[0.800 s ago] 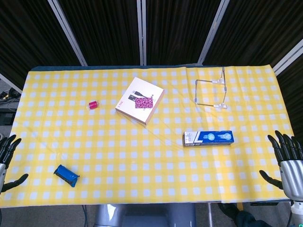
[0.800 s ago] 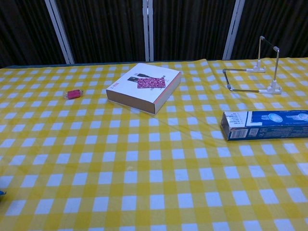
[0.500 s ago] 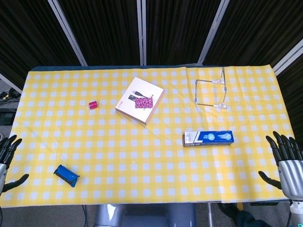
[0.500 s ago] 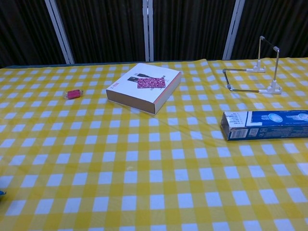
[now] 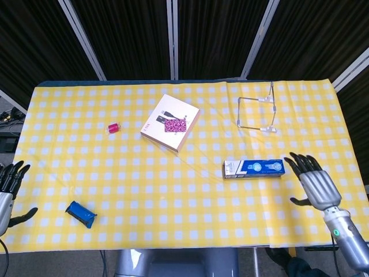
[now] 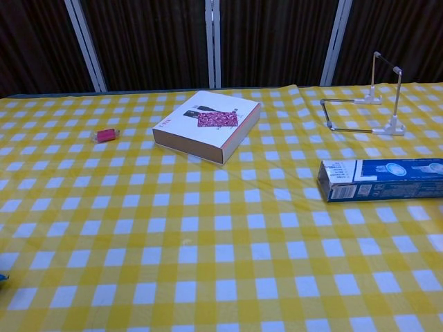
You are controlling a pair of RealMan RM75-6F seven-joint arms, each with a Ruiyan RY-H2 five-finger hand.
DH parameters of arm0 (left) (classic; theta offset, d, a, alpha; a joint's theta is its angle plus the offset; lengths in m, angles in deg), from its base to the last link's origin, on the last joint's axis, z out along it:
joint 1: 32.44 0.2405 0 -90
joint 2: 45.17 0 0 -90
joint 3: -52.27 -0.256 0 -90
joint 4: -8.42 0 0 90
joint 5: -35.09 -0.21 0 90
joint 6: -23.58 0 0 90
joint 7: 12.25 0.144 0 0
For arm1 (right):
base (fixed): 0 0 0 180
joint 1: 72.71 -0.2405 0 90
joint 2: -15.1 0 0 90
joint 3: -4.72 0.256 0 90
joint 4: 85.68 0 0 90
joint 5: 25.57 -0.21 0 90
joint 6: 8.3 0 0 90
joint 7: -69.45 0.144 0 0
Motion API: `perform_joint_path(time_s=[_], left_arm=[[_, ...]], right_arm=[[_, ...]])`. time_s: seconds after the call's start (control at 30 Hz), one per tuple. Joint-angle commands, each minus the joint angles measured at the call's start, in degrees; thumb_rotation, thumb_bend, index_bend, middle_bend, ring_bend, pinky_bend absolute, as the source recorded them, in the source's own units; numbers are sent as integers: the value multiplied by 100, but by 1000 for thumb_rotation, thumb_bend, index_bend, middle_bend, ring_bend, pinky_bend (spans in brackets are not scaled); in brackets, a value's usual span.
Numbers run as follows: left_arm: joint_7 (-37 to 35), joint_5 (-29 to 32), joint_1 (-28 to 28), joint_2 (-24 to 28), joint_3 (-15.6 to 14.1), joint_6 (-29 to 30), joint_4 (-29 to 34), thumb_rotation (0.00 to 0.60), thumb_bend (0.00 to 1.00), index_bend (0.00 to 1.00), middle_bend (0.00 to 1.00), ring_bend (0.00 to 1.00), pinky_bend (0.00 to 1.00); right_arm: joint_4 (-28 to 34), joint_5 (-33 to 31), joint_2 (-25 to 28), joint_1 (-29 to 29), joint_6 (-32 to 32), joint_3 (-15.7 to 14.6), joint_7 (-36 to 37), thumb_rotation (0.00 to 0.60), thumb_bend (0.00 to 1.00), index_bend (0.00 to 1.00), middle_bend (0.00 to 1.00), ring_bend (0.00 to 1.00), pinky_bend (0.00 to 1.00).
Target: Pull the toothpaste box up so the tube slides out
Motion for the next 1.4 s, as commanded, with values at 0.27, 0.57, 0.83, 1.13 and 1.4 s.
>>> perform_joint_path(time_s=[0.27,0.57,0.83,1.13,1.4], left_arm=[[108,490,-176,-100,161,-379,-120,600,0,0,0,0,0],[91,562,-206,-109,161,-444,-159,600,0,0,0,0,0],[54,503,-211,-86,107,-461,-142,600,0,0,0,0,0],[-26,427,-182,-50,89,-369,-108,600,0,0,0,0,0],[-141,305,-157,7,50,-288,-73,600,0,0,0,0,0]], right_arm=[[-1683,-455,-1318,-1477,-1830,193,583,600,0,6,10,0,14],[-2370,-505,-1911,-1694,-1830,158,623,600,0,214,320,283,323],[-2618,-569,-2156,-1750,-1735,109,501,600,22,427,455,416,453],[-2073,-356,-1801,-1676,-1179,135,383,600,169,474,486,442,490],[-979,272,-1050,-1600,-345,133,-230,600,215,483,498,451,494]])
